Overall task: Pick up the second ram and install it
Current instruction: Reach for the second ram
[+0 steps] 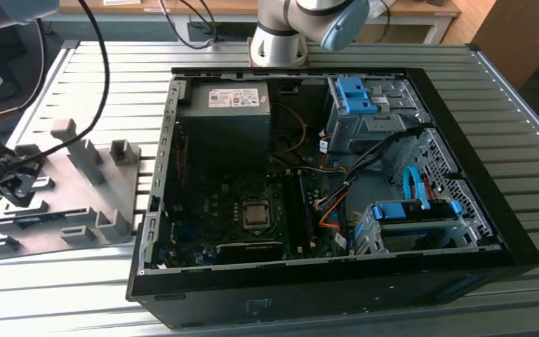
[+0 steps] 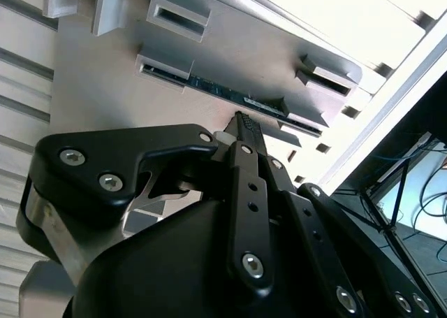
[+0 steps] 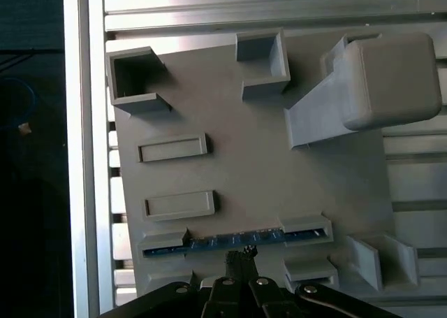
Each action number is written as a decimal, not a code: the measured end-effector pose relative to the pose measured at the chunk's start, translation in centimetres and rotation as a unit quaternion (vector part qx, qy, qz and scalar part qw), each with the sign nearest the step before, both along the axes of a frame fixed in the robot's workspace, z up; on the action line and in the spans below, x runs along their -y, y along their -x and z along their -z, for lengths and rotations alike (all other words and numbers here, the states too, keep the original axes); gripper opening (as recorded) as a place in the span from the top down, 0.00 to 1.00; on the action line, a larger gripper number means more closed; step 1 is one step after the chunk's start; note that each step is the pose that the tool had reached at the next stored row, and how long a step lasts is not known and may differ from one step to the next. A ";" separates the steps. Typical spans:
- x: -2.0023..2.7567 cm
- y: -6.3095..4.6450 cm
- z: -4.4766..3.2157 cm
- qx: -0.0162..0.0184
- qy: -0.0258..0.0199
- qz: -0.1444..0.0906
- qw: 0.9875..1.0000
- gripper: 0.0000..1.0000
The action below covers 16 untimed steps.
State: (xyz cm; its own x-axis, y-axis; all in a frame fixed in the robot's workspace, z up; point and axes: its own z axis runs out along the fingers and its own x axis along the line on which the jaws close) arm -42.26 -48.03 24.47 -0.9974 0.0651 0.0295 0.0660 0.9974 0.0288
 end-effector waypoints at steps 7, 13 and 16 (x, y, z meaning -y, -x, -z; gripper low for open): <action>0.00 0.0 0.89 0.000 0.000 0.000 1.000 0.90; 0.00 0.0 1.71 0.000 0.000 0.000 1.000 0.90; 0.00 0.0 1.92 0.000 0.000 0.000 1.000 0.90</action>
